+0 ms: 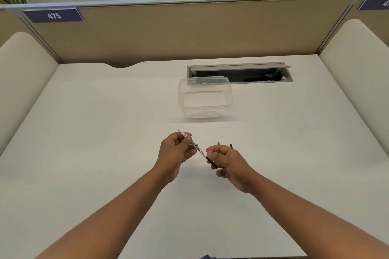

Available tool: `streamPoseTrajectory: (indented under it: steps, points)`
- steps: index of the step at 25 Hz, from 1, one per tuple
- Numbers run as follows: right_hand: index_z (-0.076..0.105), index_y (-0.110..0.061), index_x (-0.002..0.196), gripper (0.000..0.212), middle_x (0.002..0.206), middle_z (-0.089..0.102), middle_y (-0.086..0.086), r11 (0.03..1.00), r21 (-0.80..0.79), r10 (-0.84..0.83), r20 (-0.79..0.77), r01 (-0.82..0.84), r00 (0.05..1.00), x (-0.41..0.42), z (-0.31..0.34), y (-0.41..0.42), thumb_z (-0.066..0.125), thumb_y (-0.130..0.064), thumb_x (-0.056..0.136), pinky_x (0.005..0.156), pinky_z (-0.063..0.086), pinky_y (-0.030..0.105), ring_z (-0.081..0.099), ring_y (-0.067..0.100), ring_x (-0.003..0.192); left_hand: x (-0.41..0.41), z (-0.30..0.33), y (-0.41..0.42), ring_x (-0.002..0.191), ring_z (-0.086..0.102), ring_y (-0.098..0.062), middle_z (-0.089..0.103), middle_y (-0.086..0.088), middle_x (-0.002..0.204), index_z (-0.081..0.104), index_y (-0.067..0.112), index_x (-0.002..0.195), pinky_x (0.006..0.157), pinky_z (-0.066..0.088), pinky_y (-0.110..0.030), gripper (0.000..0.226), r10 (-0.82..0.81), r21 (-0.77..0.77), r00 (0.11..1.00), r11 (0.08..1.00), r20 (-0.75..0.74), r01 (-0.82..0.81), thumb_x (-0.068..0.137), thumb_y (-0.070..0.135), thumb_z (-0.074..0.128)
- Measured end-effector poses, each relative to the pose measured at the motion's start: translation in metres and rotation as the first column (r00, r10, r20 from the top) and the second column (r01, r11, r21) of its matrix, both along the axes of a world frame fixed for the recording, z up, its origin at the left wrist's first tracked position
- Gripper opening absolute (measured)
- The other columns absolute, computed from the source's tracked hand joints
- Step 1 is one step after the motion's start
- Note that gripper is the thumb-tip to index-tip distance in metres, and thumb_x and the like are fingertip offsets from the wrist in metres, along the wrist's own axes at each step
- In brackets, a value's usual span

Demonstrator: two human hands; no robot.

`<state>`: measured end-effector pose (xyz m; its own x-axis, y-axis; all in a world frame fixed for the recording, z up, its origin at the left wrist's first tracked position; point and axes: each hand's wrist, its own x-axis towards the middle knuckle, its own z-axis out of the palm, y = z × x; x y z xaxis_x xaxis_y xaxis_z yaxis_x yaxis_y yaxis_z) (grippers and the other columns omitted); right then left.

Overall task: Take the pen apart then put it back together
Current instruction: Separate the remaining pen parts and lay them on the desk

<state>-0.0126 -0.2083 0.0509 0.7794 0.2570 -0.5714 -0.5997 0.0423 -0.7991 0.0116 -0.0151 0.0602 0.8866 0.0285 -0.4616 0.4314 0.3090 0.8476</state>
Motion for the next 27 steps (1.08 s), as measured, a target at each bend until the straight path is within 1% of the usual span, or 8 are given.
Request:
streamPoseTrajectory:
  steps: [5, 11, 15, 18, 20, 22, 24, 27]
  points:
    - [0.068, -0.013, 0.097, 0.016, 0.079, 0.064, 0.001, 0.942, 0.202, -0.253, -0.106, 0.269, 0.962, 0.004, 0.004, -0.005, 0.073, -0.005, 0.084, 0.058, 0.043, 0.026, 0.055, 0.014, 0.064, -0.003, -0.003, -0.004, 0.083, 0.071, -0.022, 0.071, -0.004, 0.085, 0.067, 0.010, 0.096, 0.072, 0.059, -0.030, 0.004, 0.047, -0.145, 0.993, 0.987, -0.108, -0.062, 0.092, 0.011, 0.070]
    - [0.064, -0.009, 0.100, 0.019, 0.079, 0.067, 0.003, 0.809, 0.245, -0.530, -0.085, 0.534, 0.844, 0.018, 0.012, -0.008, 0.073, -0.002, 0.085, 0.064, 0.048, 0.026, 0.061, 0.015, 0.069, -0.018, -0.013, -0.009, 0.079, 0.067, -0.017, 0.072, -0.004, 0.084, 0.073, 0.012, 0.088, 0.073, 0.047, -0.029, 0.008, -0.169, 0.129, 0.983, 0.976, -0.077, 0.178, 0.083, 0.013, 0.080]
    - [0.068, -0.008, 0.099, 0.017, 0.080, 0.068, 0.002, 0.910, 0.081, -0.413, 0.083, 0.407, 0.907, 0.016, 0.011, 0.006, 0.075, -0.006, 0.084, 0.071, 0.049, 0.029, 0.061, 0.015, 0.074, -0.021, -0.019, -0.019, 0.072, 0.062, -0.009, 0.072, -0.001, 0.080, 0.073, 0.010, 0.088, 0.069, 0.048, -0.022, 0.011, -0.249, 0.312, 0.968, 0.923, 0.036, 0.226, 0.083, 0.015, 0.082]
    - [0.070, -0.013, 0.093, 0.008, 0.081, 0.069, 0.001, 0.955, -0.117, -0.246, 0.195, 0.272, 0.949, 0.013, 0.004, 0.014, 0.074, -0.014, 0.086, 0.068, 0.047, 0.028, 0.061, 0.015, 0.074, -0.016, -0.026, -0.020, 0.083, 0.068, -0.010, 0.075, 0.005, 0.088, 0.072, 0.018, 0.090, 0.074, 0.050, -0.022, 0.010, -0.361, 0.486, 0.927, 0.830, 0.097, 0.273, 0.084, 0.021, 0.080]
    - [0.071, -0.019, 0.093, 0.005, 0.080, 0.068, -0.004, 0.938, -0.254, -0.165, 0.272, 0.236, 0.948, 0.015, -0.001, 0.013, 0.072, -0.019, 0.088, 0.067, 0.046, 0.026, 0.060, 0.012, 0.073, -0.009, -0.035, -0.015, 0.104, 0.064, -0.010, 0.071, 0.013, 0.107, 0.071, 0.026, 0.102, 0.086, 0.048, -0.025, 0.019, -0.490, 0.673, 0.871, 0.655, 0.031, 0.344, 0.084, 0.029, 0.079]
    - [0.069, -0.023, 0.096, 0.007, 0.082, 0.068, -0.006, 0.903, -0.367, -0.090, 0.345, 0.223, 0.934, 0.019, -0.006, 0.008, 0.070, -0.022, 0.090, 0.067, 0.046, 0.024, 0.061, 0.007, 0.073, 0.000, -0.045, -0.005, 0.130, 0.049, -0.014, 0.056, 0.012, 0.137, 0.062, 0.035, 0.126, 0.103, 0.043, -0.035, 0.044, -0.597, 0.875, 0.789, 0.293, -0.148, 0.386, 0.084, 0.041, 0.075]
    - [0.067, -0.024, 0.102, 0.012, 0.085, 0.069, -0.003, 0.882, -0.418, -0.036, 0.404, 0.220, 0.914, 0.023, -0.010, 0.003, 0.068, -0.020, 0.091, 0.069, 0.048, 0.018, 0.062, 0.002, 0.073, 0.008, -0.052, 0.005, 0.150, 0.021, -0.024, 0.028, 0.005, 0.162, 0.043, 0.040, 0.146, 0.117, 0.027, -0.048, 0.067, -0.599, 0.911, 0.729, -0.004, -0.332, 0.412, 0.085, 0.054, 0.068]
    - [0.064, -0.021, 0.104, 0.014, 0.082, 0.069, -0.003, 0.846, -0.486, 0.049, 0.480, 0.219, 0.876, 0.028, -0.016, 0.000, 0.066, -0.016, 0.092, 0.069, 0.047, 0.013, 0.063, -0.001, 0.070, 0.019, -0.058, 0.014, 0.154, -0.010, -0.032, -0.003, 0.003, 0.169, 0.021, 0.044, 0.155, 0.120, 0.010, -0.059, 0.087, -0.571, 0.852, 0.663, -0.137, -0.485, 0.505, 0.083, 0.061, 0.066]
